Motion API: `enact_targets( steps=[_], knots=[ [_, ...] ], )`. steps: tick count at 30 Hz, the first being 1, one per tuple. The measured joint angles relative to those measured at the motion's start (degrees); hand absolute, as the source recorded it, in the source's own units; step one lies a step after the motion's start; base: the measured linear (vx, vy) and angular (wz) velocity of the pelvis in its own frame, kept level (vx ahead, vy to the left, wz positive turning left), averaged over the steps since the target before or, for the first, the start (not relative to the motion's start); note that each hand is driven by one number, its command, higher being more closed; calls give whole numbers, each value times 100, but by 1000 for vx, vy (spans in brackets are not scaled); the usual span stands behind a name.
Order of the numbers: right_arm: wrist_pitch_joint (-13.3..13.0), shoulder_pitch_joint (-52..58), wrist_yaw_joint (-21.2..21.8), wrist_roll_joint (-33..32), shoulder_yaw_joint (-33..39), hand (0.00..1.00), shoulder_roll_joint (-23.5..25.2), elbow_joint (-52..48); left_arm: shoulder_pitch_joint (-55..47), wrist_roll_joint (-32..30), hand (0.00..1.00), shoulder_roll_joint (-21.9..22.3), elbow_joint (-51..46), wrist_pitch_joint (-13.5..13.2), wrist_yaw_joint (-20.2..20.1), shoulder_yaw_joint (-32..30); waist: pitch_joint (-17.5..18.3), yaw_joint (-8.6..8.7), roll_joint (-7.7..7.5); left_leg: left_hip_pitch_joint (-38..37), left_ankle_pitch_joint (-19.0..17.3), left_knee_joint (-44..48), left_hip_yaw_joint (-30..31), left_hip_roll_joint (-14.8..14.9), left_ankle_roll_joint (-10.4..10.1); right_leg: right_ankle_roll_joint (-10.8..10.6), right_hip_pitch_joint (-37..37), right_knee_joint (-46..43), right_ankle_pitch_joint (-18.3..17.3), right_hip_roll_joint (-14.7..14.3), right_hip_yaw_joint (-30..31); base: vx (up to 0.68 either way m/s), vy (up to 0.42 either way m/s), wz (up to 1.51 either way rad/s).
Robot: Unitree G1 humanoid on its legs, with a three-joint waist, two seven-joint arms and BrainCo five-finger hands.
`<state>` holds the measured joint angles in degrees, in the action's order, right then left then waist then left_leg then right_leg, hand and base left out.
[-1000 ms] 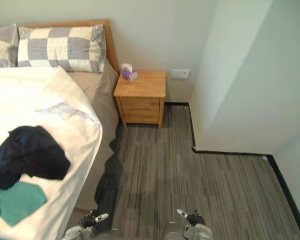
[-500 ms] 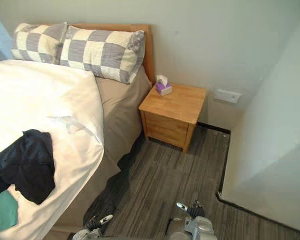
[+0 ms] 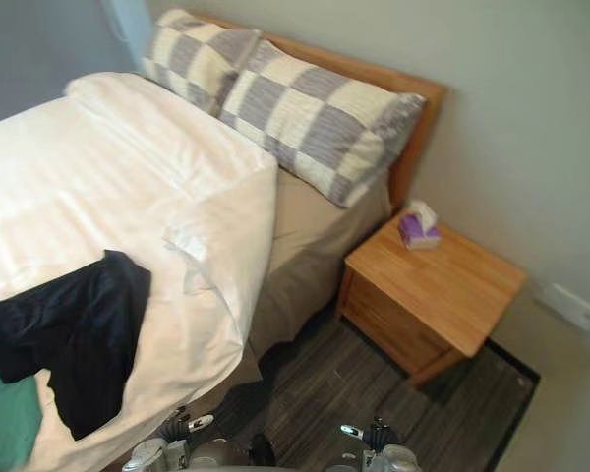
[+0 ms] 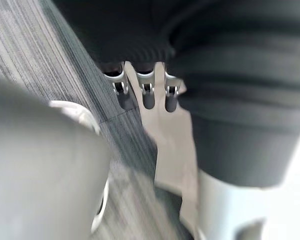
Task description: Tidy the bed and pick cloth on bed and put in laundry
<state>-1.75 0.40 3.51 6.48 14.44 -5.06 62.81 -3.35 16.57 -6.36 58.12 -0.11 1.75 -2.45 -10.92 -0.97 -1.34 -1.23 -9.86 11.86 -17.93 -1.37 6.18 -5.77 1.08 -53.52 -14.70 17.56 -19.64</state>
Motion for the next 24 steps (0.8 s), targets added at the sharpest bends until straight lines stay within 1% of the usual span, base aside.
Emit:
enact_targets(
  steps=[1, 2, 3, 4, 5, 6, 7, 8, 9, 11, 12, 13, 14, 15, 16, 17, 18, 19, 20, 21, 23, 24],
  knots=[
    [0, 79, 27, 8, -63, 0, -8, 11, 18, 76, 0, -49, -3, -8, 6, 12, -14, 0, -63, -57, 35, -36, 353, -8, -22, 19, 179, 230, -186, -167, 185, 167, -95, 159],
    [-1, 111, 40, -8, -66, 0, -6, 9, 52, 76, 0, -62, -1, -8, 6, 19, -24, 14, -80, -93, 62, -69, 570, -8, -41, 30, 224, 460, -234, -275, 294, 201, -144, 177],
    [-11, 168, 65, -19, -147, 0, -9, 5, 70, 73, 0, -58, 8, -8, 5, 31, -22, 71, -87, -91, 150, -113, 1067, -4, -85, -13, 257, 1063, -309, -544, 623, 181, -185, 188],
    [-20, 269, 97, -66, -167, 0, 1, 15, 75, 59, 0, -39, 13, -19, 2, 30, -19, 108, -94, -107, 185, -176, 1404, -15, -175, -18, 230, 1546, -304, -736, 962, 208, -253, 236],
    [-53, 309, 116, -89, -174, 0, 17, 21, 78, 36, 0, -12, 14, -40, 2, 23, -15, 133, -120, -108, 273, -279, 1826, -89, -295, -51, 199, 2329, -267, -902, 1447, 194, -291, 190],
    [-55, 311, 129, -91, -176, 0, 27, 31, 77, 14, 0, -25, 14, -55, 2, 26, -10, 131, -173, -99, 305, -311, 1960, -153, -340, -79, 136, 2793, -155, -911, 1642, 212, -350, 188],
    [-133, 334, 236, -59, -198, 0, 149, 127, 94, 4, 0, -128, 8, -167, 18, -36, 28, 15, -460, -102, 313, -341, 2030, -350, -451, 17, -31, 3594, 369, -706, 1808, 415, -488, 145],
    [-248, -12, 525, -11, -523, 0, -129, 200, -121, -10, 0, 199, -55, -510, 71, -43, 75, -146, 26, -386, 503, -748, 1872, 100, -681, 185, -522, 4205, 521, -1023, 1455, 393, -428, 109],
    [-254, -62, 586, -13, -668, 0, -95, 172, -149, 25, 0, 204, -51, -567, 61, -32, 83, -143, 42, -471, 522, -875, 1898, 179, -710, 205, -622, 4319, 533, -1107, 1409, 343, -304, 46],
    [-252, -70, 627, -38, -741, 0, 41, 166, -136, 24, 0, 202, -50, -600, 53, 7, 77, -154, -1, -540, 549, -981, 1923, 230, -752, 206, -660, 4379, 533, -1170, 1374, 122, -81, 5],
    [-243, -121, 636, -67, -821, 0, 61, 179, -130, 20, 0, 152, -49, -630, 16, 12, 85, -162, 27, -498, 542, -919, 1883, 217, -767, 209, -698, 4398, 530, -1152, 1308, 101, -41, 17],
    [-234, -139, 636, -78, -816, 0, 68, 186, -138, 3, 0, 120, -45, -638, -19, 13, 77, -138, -8, -398, 495, -812, 1807, 227, -795, 218, -717, 4421, 522, -1116, 1229, 65, -6, 39],
    [-139, -131, 595, -301, -774, 0, 68, 189, -133, -86, 0, 100, -36, -634, -67, 9, 61, -51, -74, -278, 316, -533, 1428, 299, -688, 218, -793, 4479, 522, -1073, 1052, 34, 15, 57],
    [114, -109, 481, -775, -696, 0, 78, 226, -108, -187, 0, 108, -29, -624, -131, -39, 66, -3, -70, -171, 148, -145, 918, 444, -710, 204, -895, 4479, 513, -1041, 917, 51, 52, 51],
    [319, -27, 328, -1235, -526, 0, 44, 242, -104, -246, 0, 124, -38, -586, -144, -44, 93, -54, -73, -186, 117, -92, 742, 414, -700, 135, -985, 4446, 458, -977, 906, 38, 75, 29],
    [390, 24, 236, -1467, -474, 0, 79, 239, -122, -275, 0, 134, -30, -566, -148, -35, 132, -57, -99, -238, 136, -168, 759, 359, -709, 99, -985, 4429, 427, -935, 920, 57, 95, 9],
    [499, 111, 18, -1939, -332, 0, 171, 222, -130, -279, 0, 93, 8, -516, -151, -33, 176, -25, -139, -417, 269, -450, 751, 230, -675, 76, -981, 4413, 409, -877, 934, 54, 94, 3],
    [545, 167, -140, -2228, -172, 0, 229, 213, -130, -285, 0, 54, 54, -490, -153, -26, 244, 9, -217, -513, 359, -653, 751, 161, -653, 73, -992, 4411, 411, -826, 944, 62, 105, 2],
    [575, 247, -428, -2539, 110, 0, 286, 214, -124, -292, 0, 22, 108, -430, -167, -23, 260, 30, -211, -604, 449, -852, 749, 96, -631, 63, -993, 4414, 417, -783, 952, 20, 86, 1],
    [575, 301, -599, -2683, 262, 0, 295, 213, -108, -311, 0, 13, 149, -411, -178, -23, 274, 42, -221, -641, 490, -930, 748, 69, -618, 57, -991, 4414, 420, -766, 958, -3, 76, 0],
    [551, 451, -1291, -3115, 984, 0, 261, 113, -99, -427, 0, -48, 172, -331, -211, -21, 285, 96, -211, -817, 702, -1352, 731, -5, -582, 22, -990, 4433, 442, -738, 981, -48, 56, -5],
    [513, 488, -1593, -3194, 1324, 0, 241, 46, -107, -427, 0, -63, 176, -279, -236, -30, 314, 136, -238, -898, 808, -1553, 722, -24, -573, 13, -988, 4461, 447, -744, 1028, -73, 32, -9]
  ],
)
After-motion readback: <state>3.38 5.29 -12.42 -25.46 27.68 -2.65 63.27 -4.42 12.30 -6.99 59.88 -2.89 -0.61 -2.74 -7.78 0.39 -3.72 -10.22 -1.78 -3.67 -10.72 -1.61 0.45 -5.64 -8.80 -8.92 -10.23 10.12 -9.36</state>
